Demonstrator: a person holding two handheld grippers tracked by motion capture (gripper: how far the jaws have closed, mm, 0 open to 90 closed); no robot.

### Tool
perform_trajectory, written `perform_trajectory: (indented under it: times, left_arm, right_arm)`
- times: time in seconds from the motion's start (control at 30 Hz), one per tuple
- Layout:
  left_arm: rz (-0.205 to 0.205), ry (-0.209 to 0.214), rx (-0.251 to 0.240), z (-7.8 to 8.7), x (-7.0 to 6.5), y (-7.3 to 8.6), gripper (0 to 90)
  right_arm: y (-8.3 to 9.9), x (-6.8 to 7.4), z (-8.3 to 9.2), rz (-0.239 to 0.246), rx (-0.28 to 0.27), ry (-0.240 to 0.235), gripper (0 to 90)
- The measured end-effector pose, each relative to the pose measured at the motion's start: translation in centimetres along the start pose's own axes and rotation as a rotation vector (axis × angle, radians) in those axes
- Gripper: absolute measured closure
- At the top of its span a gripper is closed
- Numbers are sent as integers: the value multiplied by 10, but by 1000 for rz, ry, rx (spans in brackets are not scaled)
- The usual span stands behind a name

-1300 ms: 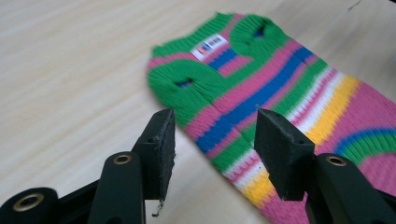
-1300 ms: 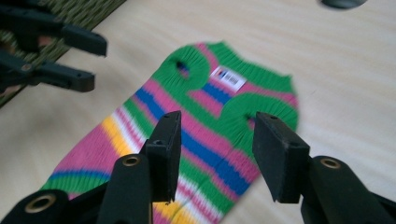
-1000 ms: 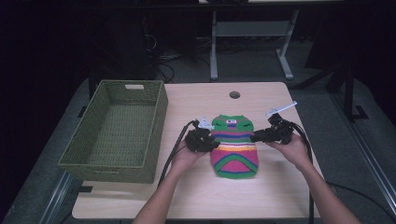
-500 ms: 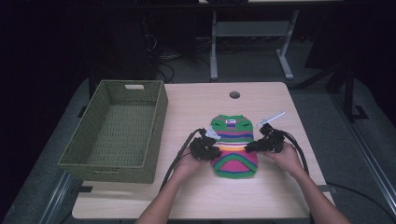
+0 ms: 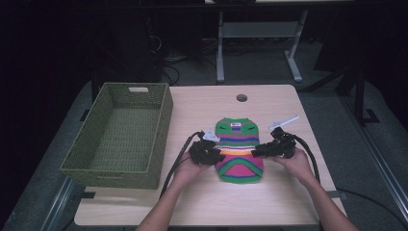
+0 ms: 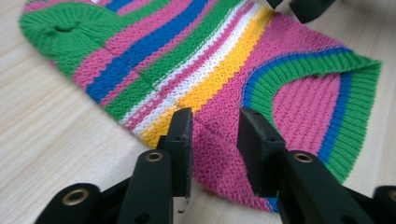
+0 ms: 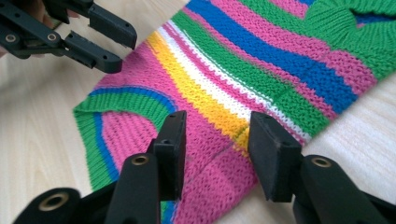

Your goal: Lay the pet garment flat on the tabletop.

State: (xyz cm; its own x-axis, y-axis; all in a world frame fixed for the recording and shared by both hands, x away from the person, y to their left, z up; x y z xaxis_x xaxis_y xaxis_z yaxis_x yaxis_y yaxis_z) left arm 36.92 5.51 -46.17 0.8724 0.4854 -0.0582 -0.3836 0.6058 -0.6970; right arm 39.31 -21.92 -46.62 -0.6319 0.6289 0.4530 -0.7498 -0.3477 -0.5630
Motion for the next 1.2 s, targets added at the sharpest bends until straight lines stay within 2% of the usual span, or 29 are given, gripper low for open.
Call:
perform_trajectory:
  times: [0.1, 0.23, 0.4, 0.53, 0.83, 0.87, 0.9, 0.93, 1.13, 1.2]
  left_arm:
    - [14, -1, -14, 5, -1, 1, 608]
    - [5, -3, -11, 11, -2, 4, 566]
    - [30, 4, -29, 18, -3, 7, 542]
    - [35, 10, -31, 22, -4, 8, 523]
    - [35, 5, -40, 30, -8, 10, 470]
    - [29, 6, -32, 31, -8, 11, 459]
    - [41, 4, -37, 31, -10, 12, 448]
    - [30, 3, -29, 31, -9, 13, 441]
    - [39, 0, -39, 35, -14, 18, 398]
    - [30, -5, -35, 37, -15, 21, 377]
  right_arm:
    - [4, 1, 5, 3, -11, -7, 521]
    - [8, 0, 13, -2, -29, -24, 495]
    - [12, 2, 20, 10, -40, -21, 487]
    - [14, 2, 25, 11, -54, -20, 474]
    - [22, 2, 37, 9, -63, -17, 434]
    - [23, 2, 38, 9, -63, -17, 431]
    - [23, 3, 39, 14, -67, -16, 427]
    - [24, 4, 41, 13, -67, -19, 425]
    - [27, 7, 46, 22, -72, -14, 398]
    - [30, 8, 47, 22, -73, -13, 395]
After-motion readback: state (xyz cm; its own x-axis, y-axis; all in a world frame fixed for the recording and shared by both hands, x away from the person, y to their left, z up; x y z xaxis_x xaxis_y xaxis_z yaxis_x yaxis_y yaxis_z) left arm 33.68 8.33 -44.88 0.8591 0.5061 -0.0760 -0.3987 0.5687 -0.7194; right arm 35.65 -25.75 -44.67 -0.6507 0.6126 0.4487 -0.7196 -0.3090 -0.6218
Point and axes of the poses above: each handheld gripper's, and its own axes: z roughly backward along the jaws, y roughly out of its underside, x roughly to its left, the point moved 2 cm from there along -z, roughly forward along the jaws, and after that the axes turned 5 degrees about -z, right-handed, at the moved point
